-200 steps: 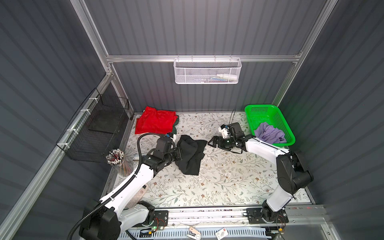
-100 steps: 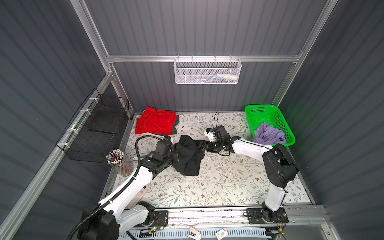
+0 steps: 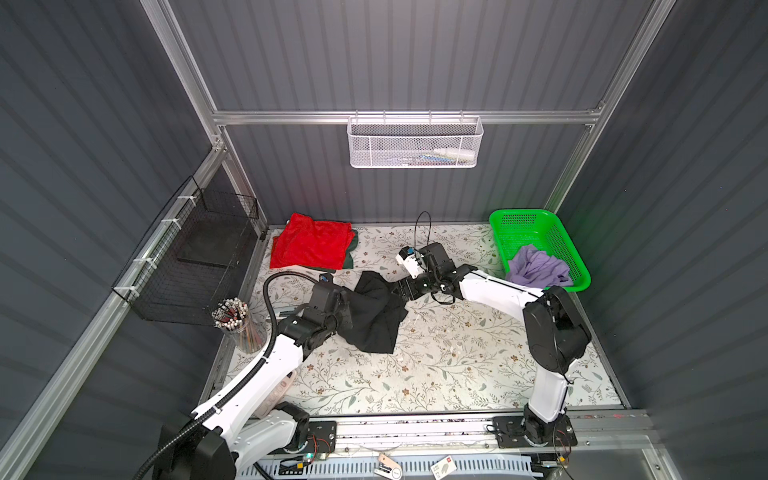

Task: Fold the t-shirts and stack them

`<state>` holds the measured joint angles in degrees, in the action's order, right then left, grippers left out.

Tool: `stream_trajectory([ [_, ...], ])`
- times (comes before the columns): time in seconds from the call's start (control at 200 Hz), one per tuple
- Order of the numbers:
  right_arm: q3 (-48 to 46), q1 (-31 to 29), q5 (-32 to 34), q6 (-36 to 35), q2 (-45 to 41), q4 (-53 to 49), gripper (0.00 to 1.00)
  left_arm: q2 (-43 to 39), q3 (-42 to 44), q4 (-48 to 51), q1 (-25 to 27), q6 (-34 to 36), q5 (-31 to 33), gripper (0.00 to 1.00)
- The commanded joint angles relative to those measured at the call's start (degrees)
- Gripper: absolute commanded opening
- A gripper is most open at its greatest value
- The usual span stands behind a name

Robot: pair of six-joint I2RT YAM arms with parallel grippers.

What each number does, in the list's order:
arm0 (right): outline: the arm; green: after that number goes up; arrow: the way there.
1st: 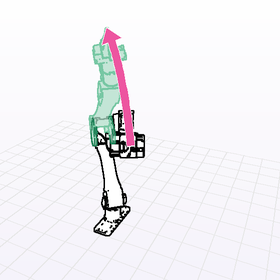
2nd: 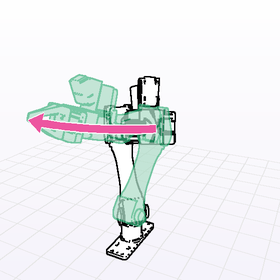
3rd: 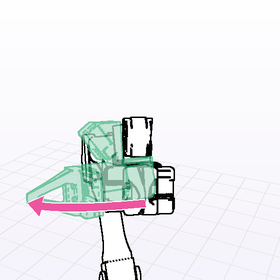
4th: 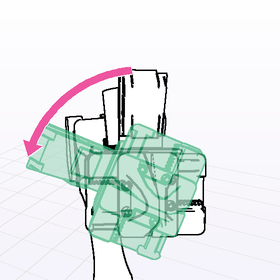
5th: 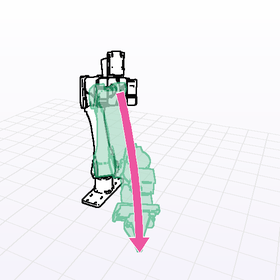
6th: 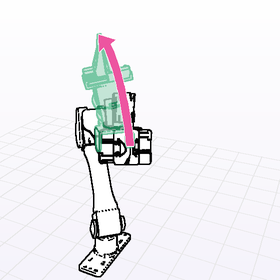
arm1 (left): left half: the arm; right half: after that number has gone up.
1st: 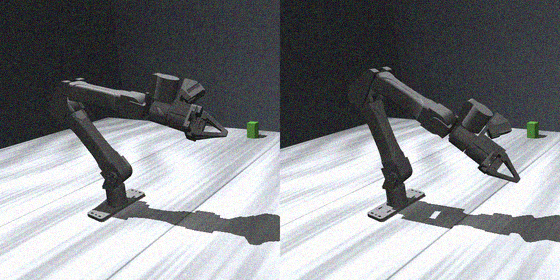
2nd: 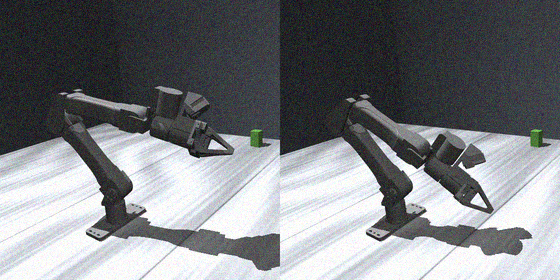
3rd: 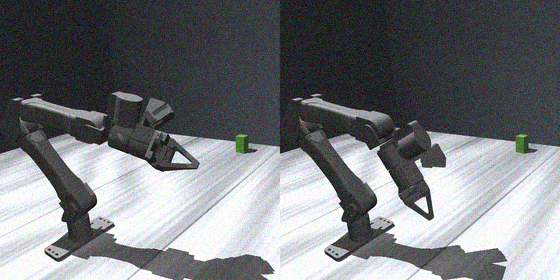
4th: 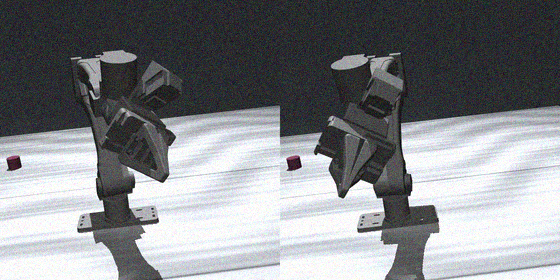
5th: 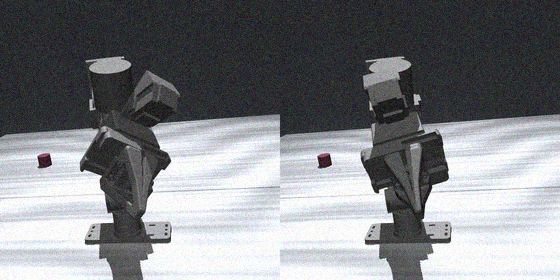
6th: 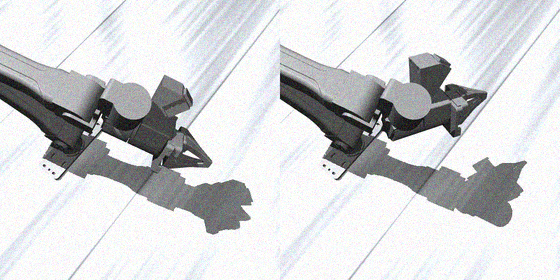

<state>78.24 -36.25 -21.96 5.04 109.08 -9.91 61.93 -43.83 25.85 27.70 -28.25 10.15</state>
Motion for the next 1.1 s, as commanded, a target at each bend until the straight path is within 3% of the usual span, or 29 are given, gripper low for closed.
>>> stream_trajectory([
  [0.0, 3.9, -1.1, -3.6, -7.1, 3.8, -0.8, 0.80, 0.0, -2.1, 0.7, -0.1, 1.6, 1.8, 0.00],
  [0.135, 6.1, -3.0, -1.8, -11.4, 6.3, -2.7, 0.80, 1.1, -3.0, 0.8, -0.1, 2.3, 1.9, 0.00],
  [0.625, -6.5, -4.5, 2.1, -14.8, -0.9, 7.1, 0.94, 2.0, -3.6, 3.0, -1.5, 4.6, 3.4, 0.00],
  [0.755, -8.5, -4.8, 6.9, -17.3, -2.1, 8.5, 0.99, 2.5, -4.1, 2.9, -1.9, 5.0, 3.0, 0.00],
  [1.096, -3.2, -8.2, 18.0, -28.3, 2.9, 6.1, 0.99, 3.4, -4.7, 2.0, -2.2, 5.2, 2.2, 0.00],
])
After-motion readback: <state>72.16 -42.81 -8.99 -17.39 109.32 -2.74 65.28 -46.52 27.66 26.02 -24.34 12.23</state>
